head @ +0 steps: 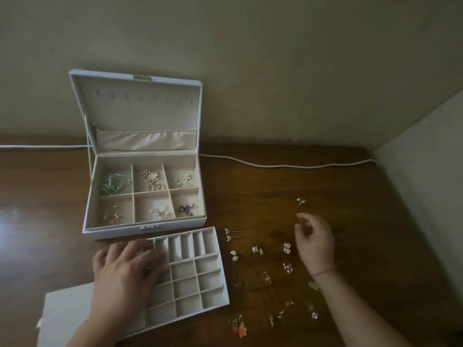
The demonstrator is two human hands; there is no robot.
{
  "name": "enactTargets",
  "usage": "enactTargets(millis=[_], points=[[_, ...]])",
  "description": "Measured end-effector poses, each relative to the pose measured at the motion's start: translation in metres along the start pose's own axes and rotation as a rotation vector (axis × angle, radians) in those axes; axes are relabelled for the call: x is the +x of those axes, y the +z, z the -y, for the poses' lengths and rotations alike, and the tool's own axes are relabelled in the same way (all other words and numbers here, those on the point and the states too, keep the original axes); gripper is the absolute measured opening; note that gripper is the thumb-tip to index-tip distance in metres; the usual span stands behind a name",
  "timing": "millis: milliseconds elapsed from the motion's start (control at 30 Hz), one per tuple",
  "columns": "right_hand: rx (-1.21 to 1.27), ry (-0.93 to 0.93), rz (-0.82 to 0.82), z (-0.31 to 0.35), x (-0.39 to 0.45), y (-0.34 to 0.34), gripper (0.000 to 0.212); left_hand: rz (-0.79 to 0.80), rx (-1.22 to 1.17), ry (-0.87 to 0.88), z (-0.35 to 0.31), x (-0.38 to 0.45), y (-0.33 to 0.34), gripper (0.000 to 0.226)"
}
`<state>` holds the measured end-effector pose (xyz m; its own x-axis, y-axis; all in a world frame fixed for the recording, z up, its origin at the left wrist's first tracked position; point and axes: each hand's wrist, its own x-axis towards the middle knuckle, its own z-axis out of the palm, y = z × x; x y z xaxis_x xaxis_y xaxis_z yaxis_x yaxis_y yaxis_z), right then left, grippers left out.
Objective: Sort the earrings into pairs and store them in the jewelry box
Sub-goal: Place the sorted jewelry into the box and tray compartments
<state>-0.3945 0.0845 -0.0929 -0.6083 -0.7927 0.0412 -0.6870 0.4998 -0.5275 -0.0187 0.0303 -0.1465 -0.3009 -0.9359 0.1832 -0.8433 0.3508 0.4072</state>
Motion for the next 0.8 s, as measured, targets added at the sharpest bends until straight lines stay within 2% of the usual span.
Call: enactTargets(millis=[100,167,233,300,400,500,633,733,800], points=[[-0.085,0.158,0.063,-0.013,0.068,-0.010,0.045,-0.007,0.012,-0.022,-0.003,0.003,0.002,0.062],[-0.141,0.155,0.163,-0.017,0.092,-0.008,0.046,-0.029,0.006,-0.024,-0.005,0.004,0.000,0.052],[-0.197,0.096,0.237,-0.016,0.104,-0.001,0.043,-0.078,-0.114,-0.054,-0.004,0.002,-0.003,0.037],[-0.261,0.046,0.292,-0.014,0.109,0.007,0.037,-0.164,-0.340,-0.120,-0.002,0.000,-0.007,0.027],[-0.367,0.011,0.328,-0.010,0.106,0.016,0.032,-0.233,-0.572,-0.249,0.001,-0.001,-0.012,0.043],[-0.409,-0.044,0.316,-0.009,0.101,0.021,0.027,-0.256,-0.659,-0.311,0.002,-0.001,-0.016,0.043],[-0.324,-0.037,0.309,-0.003,0.090,0.025,0.020,-0.242,-0.592,-0.272,0.003,-0.004,-0.021,0.036],[-0.151,0.037,0.241,0.021,0.068,0.024,0.019,-0.166,-0.295,-0.132,0.009,-0.015,-0.020,0.029],[-0.041,-0.051,0.214,0.048,0.034,0.027,0.021,-0.147,-0.122,-0.085,0.015,-0.028,-0.019,0.032]])
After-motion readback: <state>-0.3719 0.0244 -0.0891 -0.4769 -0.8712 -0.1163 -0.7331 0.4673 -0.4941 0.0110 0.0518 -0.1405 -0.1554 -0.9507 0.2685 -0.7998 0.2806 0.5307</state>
